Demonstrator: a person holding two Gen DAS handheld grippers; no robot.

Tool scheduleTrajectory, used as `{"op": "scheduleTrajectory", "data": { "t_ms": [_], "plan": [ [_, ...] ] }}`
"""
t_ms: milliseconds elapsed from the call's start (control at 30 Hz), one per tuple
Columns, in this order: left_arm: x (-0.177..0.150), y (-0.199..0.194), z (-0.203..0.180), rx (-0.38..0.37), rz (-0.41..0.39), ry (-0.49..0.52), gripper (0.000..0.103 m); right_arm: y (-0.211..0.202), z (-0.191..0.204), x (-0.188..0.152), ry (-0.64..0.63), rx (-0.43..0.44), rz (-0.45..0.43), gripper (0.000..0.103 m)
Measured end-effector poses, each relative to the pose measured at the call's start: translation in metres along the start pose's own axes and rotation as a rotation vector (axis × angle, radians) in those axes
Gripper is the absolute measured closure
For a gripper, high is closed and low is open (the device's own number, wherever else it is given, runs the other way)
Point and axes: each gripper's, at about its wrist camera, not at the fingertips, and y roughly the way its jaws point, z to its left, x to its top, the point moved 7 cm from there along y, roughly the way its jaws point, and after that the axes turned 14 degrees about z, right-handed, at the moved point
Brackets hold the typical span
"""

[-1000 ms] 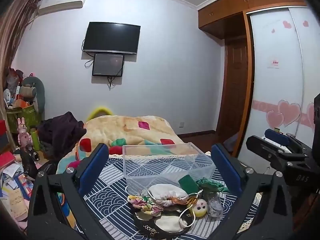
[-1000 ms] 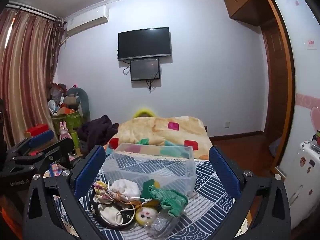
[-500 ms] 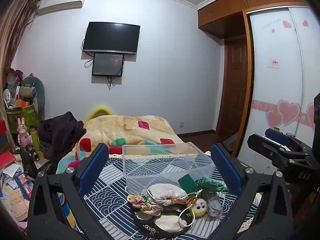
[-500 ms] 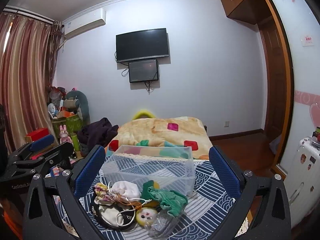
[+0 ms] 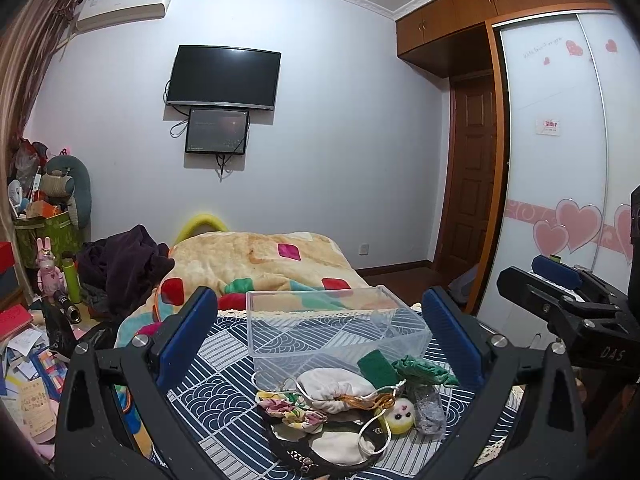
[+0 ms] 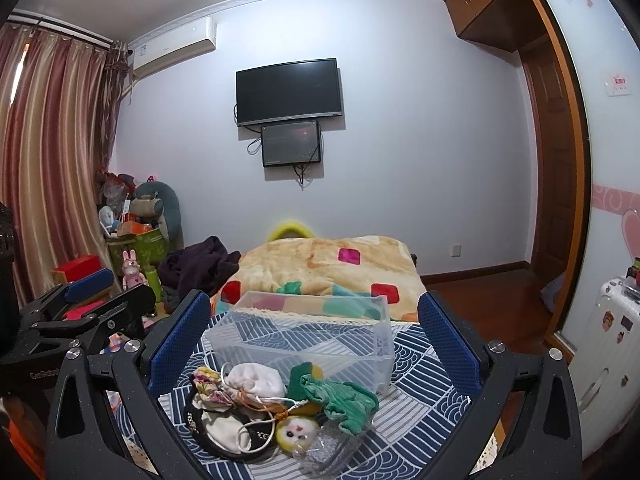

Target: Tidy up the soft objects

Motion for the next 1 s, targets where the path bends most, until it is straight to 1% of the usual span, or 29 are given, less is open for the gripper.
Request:
{"op": "scheduleTrajectory", "data": {
  "t_ms": [767, 1000],
  "plan": [
    [0.0005, -0.0008, -0.0051, 0.007, -0.003, 0.017, 0.000, 0.0023, 0.0020, 0.0000, 0.006, 0.021, 0.009, 0.000],
    [-0.0011, 0.0010, -0.0049, -0.005, 0.007, 0.015, 0.000, 0.0022, 0.0024, -0.0002, 0.003, 0.023, 0.010, 0.000]
  ]
}}
